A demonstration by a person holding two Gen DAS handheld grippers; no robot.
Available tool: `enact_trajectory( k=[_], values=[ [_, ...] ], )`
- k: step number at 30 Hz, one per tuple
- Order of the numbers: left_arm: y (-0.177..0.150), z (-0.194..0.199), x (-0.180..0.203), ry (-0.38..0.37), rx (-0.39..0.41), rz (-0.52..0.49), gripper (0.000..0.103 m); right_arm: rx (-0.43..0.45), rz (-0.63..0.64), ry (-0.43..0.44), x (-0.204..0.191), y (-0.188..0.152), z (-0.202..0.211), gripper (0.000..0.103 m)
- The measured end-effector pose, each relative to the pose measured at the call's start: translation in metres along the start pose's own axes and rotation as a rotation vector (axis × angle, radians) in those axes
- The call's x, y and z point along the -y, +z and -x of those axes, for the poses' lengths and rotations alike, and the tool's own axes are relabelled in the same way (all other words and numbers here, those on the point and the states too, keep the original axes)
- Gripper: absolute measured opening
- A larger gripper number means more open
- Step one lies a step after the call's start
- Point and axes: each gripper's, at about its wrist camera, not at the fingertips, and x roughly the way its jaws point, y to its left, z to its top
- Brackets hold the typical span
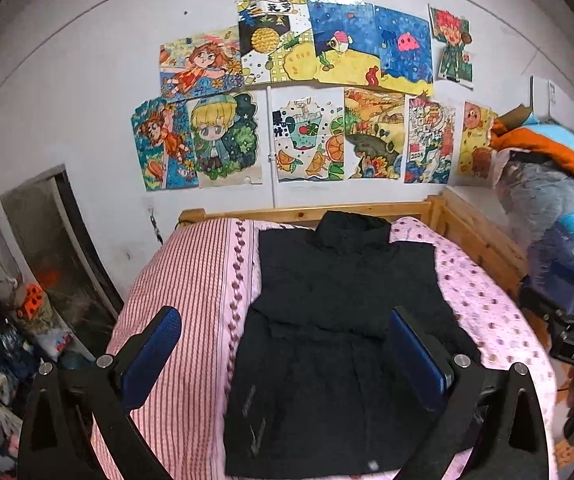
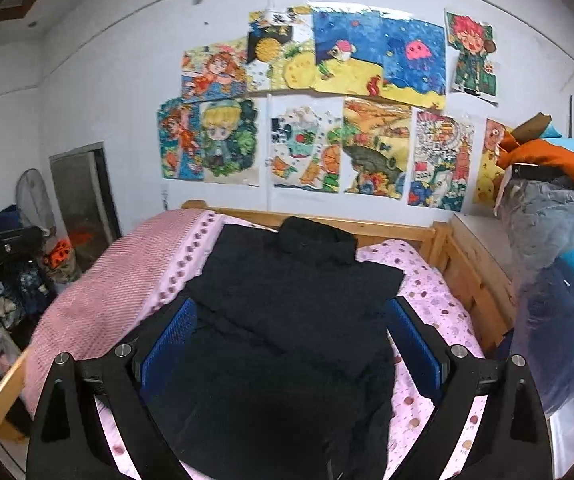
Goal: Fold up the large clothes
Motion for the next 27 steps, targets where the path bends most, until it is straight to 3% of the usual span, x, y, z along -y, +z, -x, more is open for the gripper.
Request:
enact_trajectory(
  k=[6,11,16,21,25,27],
  values=[
    [0.014,-0.068,0.007,-0.009,0.029,-0.023,0.103,-0.028,-0.083,-0.033,0.031,0.0,-0.061,0.093],
    [0.037,-0.149,0.009,-0.031,0.024,-0.019,0.103,-0.044,-0.14,-0.042,0.064,0.003,-0.126,0.093],
    [0.069,-0.234,0.009,-0.14,0.015,-0.001,0.103,-0.089,-0.139,-0.054,0.094,0.016,-0.203,0.093],
    [0.082,-0.317,0.022,-0.183,-0.005,-0.046,0.103,-0.071,-0.161,0.022,0.113,0.027,-0.29,0.093],
    [0.088,-0.388,0.045,-0.187,-0.046,-0.103,0.103,-0.109,-0.183,0.043,0.117,0.025,-0.377,0.093],
    [0.091,-0.424,0.054,-0.188,-0.073,-0.119,0.103,-0.124,-0.184,0.046,0.117,0.022,-0.406,0.085]
  ],
)
